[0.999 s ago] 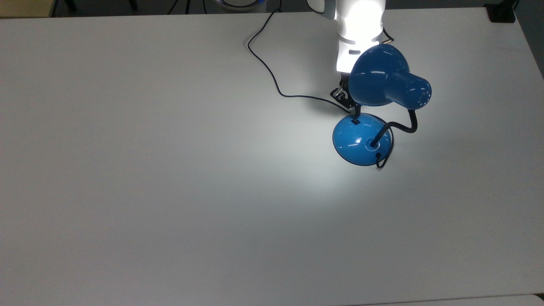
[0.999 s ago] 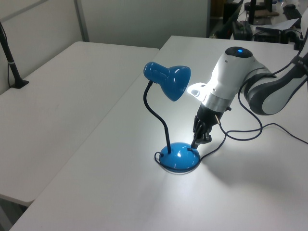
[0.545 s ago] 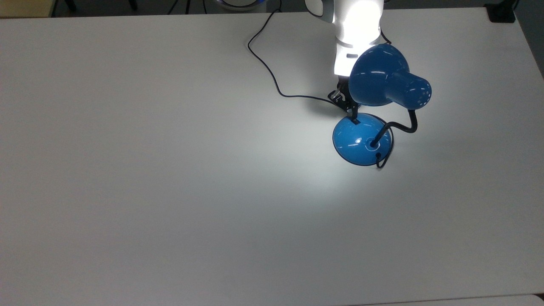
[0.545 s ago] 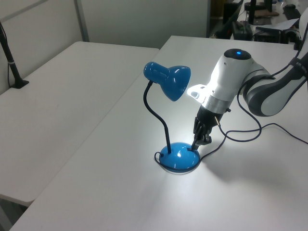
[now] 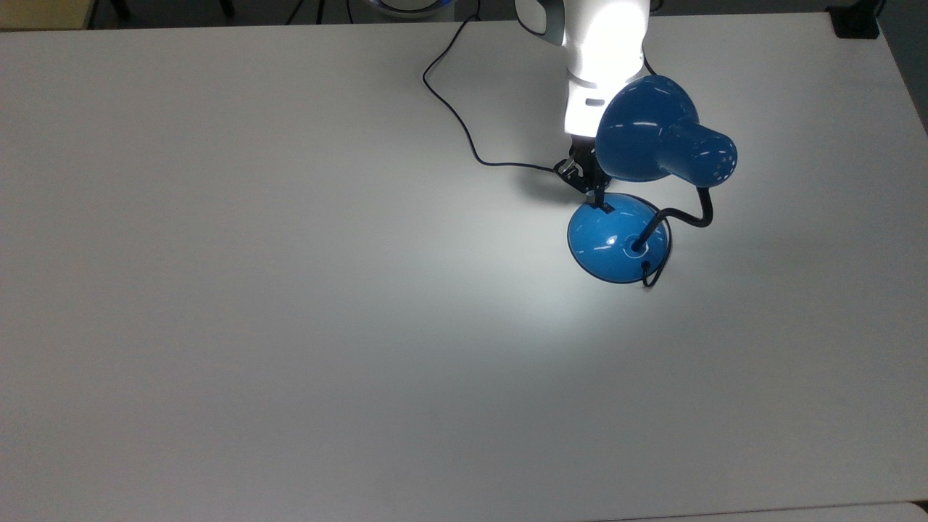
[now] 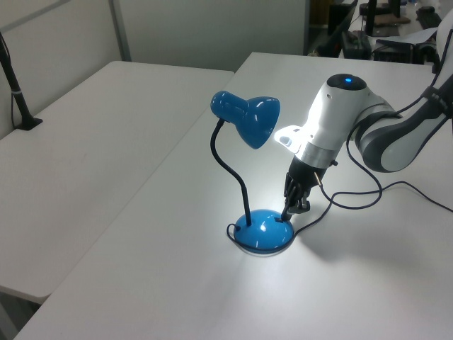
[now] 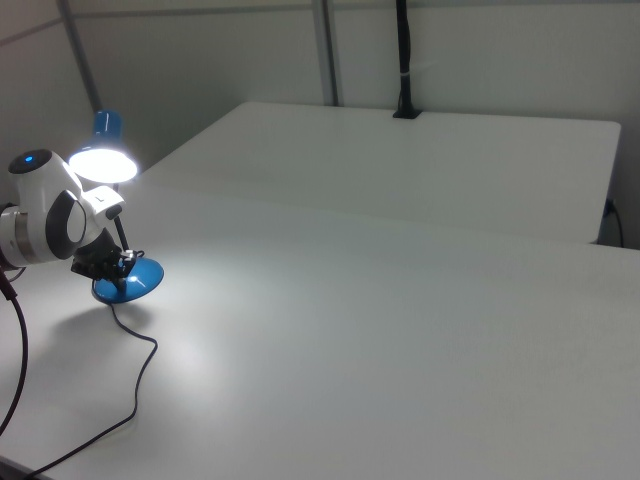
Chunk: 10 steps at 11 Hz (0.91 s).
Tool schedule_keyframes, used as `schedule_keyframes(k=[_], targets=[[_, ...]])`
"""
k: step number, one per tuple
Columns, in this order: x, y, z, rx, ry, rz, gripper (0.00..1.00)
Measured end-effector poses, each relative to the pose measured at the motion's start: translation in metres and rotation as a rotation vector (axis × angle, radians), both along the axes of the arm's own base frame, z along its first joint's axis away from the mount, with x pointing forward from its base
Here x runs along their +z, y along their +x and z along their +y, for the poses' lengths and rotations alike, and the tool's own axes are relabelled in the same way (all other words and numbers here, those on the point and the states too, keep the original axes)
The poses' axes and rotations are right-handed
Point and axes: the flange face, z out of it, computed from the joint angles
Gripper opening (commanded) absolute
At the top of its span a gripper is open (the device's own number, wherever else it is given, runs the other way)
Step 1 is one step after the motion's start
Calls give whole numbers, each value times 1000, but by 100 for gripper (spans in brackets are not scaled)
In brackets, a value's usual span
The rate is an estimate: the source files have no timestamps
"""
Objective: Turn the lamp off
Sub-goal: 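Press down on the base switch with the gripper fingertips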
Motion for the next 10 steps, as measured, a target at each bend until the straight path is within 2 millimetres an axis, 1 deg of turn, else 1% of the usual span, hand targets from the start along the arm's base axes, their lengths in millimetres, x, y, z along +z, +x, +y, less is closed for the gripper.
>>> schedule_keyframes(k=[4, 8, 10], targets=[[2, 2, -2, -4, 0, -2, 0], [11, 3, -1, -2, 1, -12, 0], [12, 3, 0, -1, 1, -13, 0]])
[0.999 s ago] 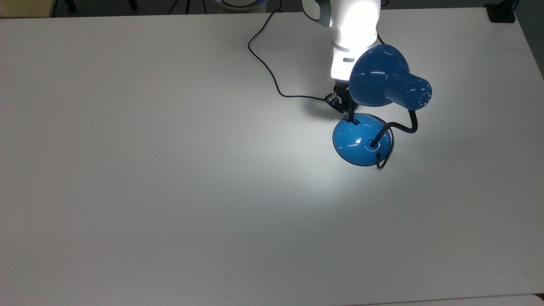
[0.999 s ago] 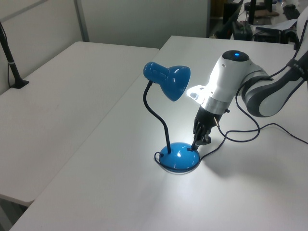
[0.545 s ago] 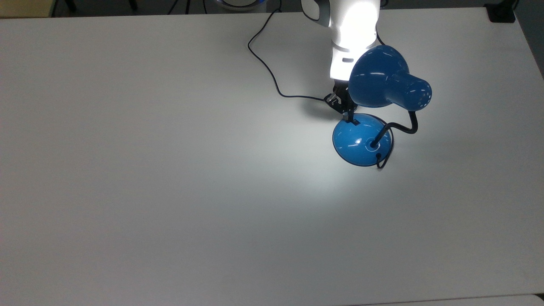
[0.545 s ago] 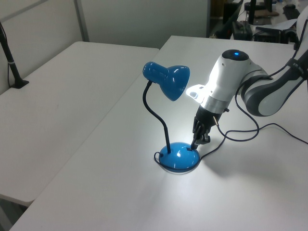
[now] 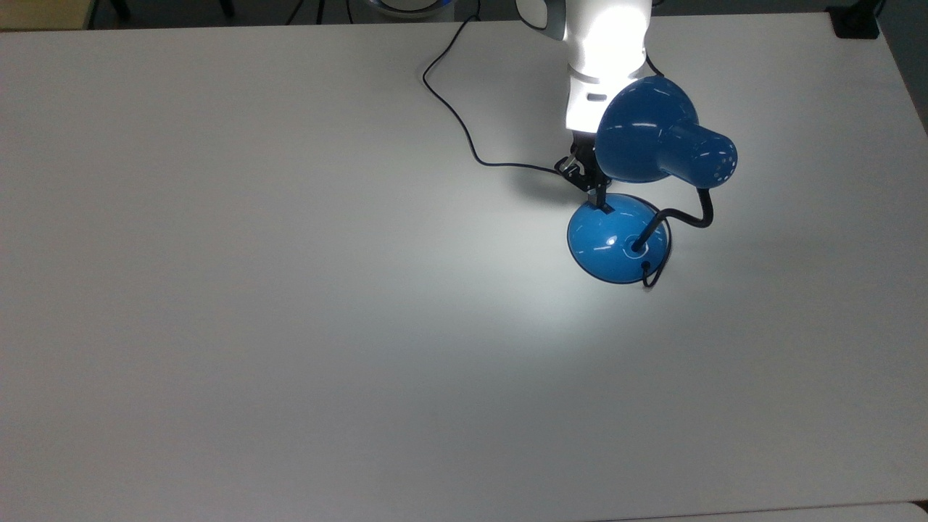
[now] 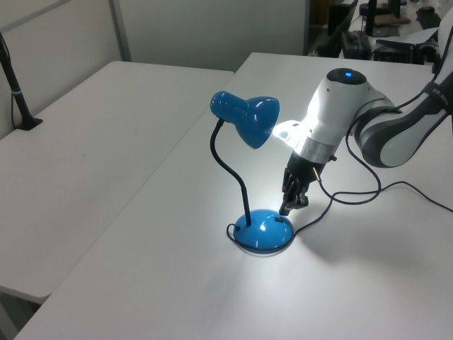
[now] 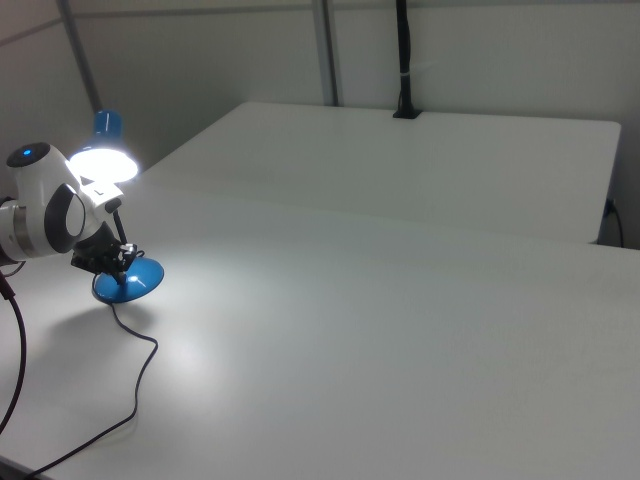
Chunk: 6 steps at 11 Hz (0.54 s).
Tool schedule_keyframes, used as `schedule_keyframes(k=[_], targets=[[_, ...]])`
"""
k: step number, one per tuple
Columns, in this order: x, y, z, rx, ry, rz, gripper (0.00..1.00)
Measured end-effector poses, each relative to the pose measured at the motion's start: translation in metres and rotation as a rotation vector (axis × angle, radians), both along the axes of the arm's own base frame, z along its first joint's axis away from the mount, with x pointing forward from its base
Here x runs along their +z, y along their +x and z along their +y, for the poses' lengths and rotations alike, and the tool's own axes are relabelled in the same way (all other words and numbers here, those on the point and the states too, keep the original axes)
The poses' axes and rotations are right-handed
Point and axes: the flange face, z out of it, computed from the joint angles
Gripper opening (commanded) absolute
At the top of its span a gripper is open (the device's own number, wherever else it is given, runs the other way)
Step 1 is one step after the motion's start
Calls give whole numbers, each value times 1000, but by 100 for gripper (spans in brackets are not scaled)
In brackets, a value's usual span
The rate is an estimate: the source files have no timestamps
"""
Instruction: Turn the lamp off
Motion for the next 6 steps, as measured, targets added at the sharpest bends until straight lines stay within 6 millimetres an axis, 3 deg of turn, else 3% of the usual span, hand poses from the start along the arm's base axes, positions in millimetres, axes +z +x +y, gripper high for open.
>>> schedule_keyframes(k=[6], targets=[[-10, 5, 3, 8, -6, 8, 0]])
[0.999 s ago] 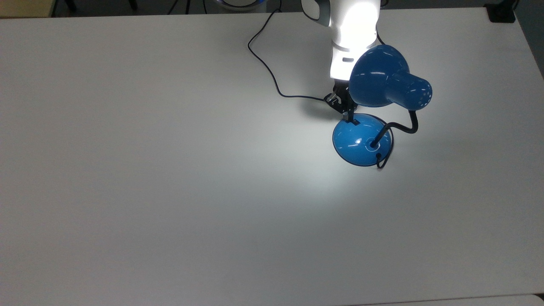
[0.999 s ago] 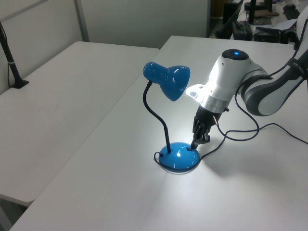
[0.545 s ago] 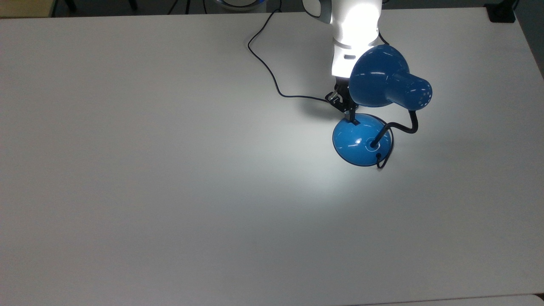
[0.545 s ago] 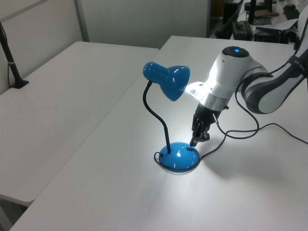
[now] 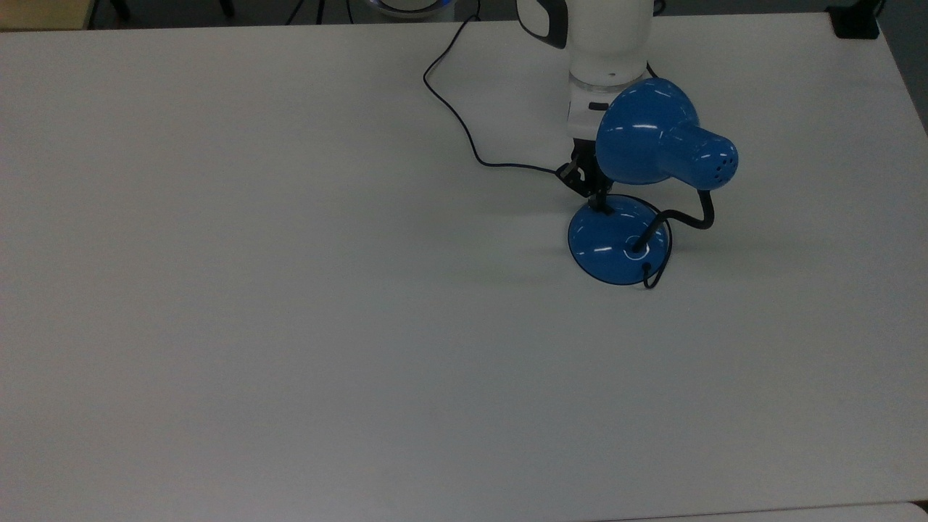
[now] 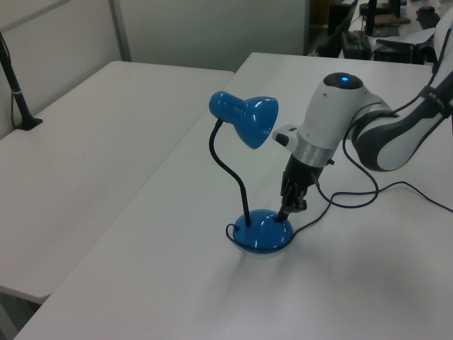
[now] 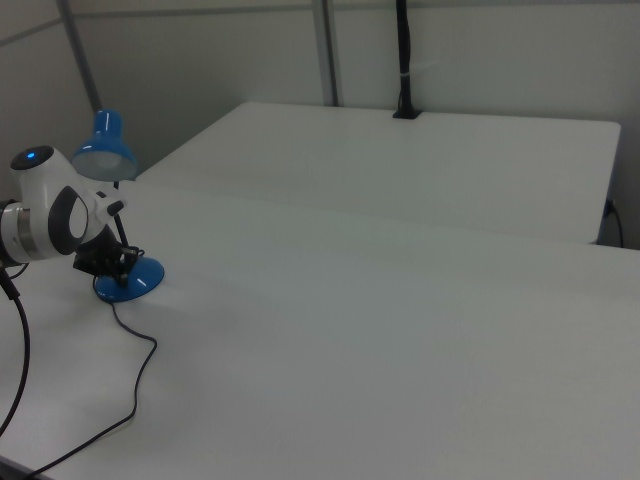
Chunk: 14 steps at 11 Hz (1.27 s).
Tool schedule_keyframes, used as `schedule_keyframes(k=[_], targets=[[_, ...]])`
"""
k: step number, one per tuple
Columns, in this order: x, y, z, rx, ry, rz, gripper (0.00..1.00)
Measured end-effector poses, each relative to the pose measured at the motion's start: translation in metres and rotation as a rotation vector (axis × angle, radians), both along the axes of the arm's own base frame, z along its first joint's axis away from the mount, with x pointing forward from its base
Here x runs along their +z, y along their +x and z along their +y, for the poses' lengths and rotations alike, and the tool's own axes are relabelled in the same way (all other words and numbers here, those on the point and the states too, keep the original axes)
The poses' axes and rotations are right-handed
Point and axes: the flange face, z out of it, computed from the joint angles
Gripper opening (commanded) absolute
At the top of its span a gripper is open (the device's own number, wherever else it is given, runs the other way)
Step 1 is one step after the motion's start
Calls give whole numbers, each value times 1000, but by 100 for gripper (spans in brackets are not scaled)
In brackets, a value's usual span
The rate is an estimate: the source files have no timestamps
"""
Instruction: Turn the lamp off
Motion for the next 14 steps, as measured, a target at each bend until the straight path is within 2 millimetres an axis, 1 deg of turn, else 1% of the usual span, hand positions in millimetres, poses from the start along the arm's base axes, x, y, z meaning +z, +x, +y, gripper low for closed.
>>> schedule_keyframes(k=[5, 6, 7, 8, 9, 10, 11, 12, 13, 14], targets=[[-1, 2, 0, 10, -16, 17, 0], [-6, -1, -6, 1, -58, 81, 0], [-7, -2, -16, -19, -99, 144, 0], [1, -1, -33, -62, -128, 191, 0], [15, 3, -56, -124, -147, 227, 0], [34, 7, -84, -191, -161, 254, 0], [58, 12, -117, -264, -170, 274, 5], [84, 19, -149, -328, -173, 286, 16], [117, 27, -179, -390, -176, 300, 26], [148, 32, -200, -435, -179, 317, 37]])
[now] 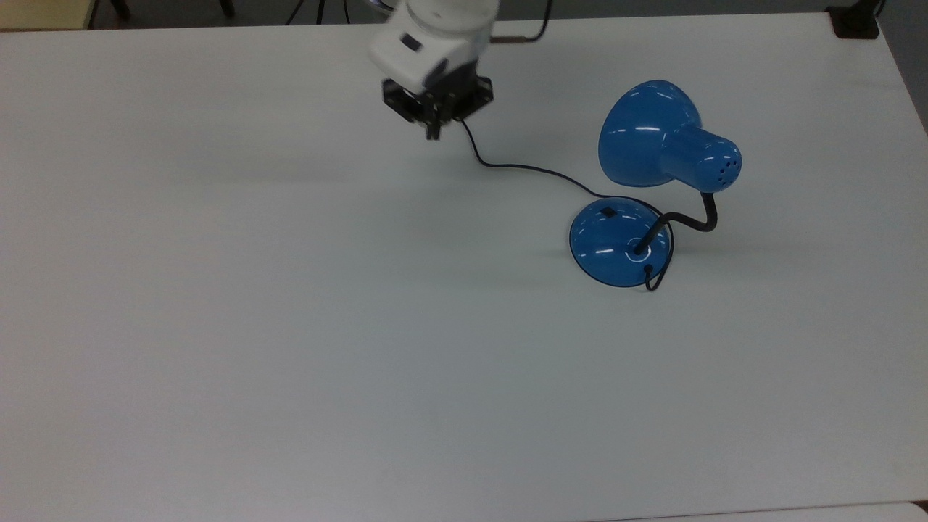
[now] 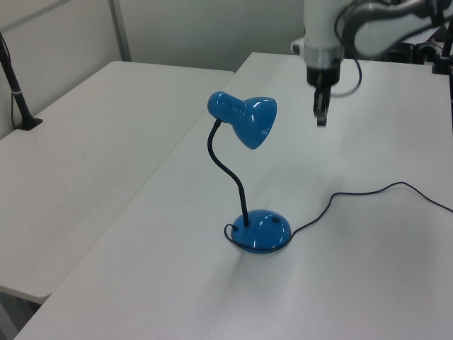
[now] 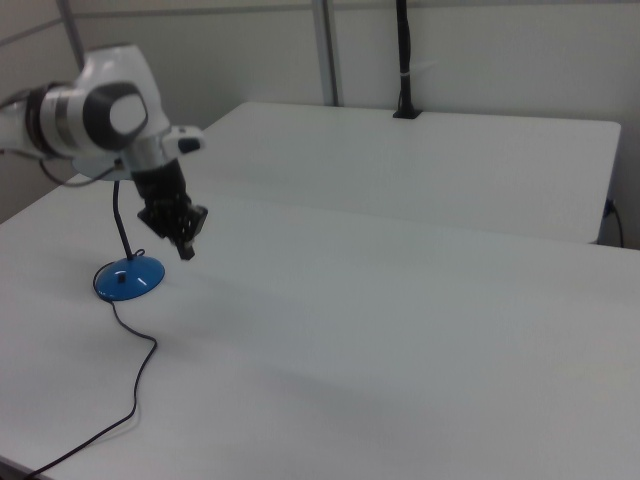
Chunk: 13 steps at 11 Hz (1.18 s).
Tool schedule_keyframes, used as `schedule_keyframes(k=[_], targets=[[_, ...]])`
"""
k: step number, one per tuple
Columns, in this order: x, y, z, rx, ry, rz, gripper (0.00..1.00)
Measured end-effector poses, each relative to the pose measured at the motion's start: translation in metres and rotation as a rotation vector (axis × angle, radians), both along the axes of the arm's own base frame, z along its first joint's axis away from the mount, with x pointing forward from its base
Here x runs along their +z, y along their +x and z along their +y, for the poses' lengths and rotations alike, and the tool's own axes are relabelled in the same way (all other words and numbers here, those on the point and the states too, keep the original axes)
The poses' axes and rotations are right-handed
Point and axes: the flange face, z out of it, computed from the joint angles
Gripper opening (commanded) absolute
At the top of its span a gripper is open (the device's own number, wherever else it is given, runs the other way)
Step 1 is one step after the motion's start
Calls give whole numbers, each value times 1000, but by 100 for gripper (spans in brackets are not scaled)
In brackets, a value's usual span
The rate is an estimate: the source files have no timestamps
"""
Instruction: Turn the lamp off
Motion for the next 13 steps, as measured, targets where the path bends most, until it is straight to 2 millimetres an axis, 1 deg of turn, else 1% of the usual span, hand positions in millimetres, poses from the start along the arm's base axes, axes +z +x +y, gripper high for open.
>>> schedule_keyframes(k=[1, 2, 3, 5, 7, 8, 10, 13], targets=[[30, 3, -12, -30, -3, 6, 41], [46, 4, -15, -40, -4, 6, 62], [66, 4, -16, -46, -5, 5, 100], [93, -1, -19, -60, -11, 27, 100], [121, -2, -33, -89, -8, -4, 100], [131, -3, -40, -102, -7, -21, 100], [144, -8, -49, -120, -5, -45, 100], [148, -9, -58, -134, -5, -53, 100]])
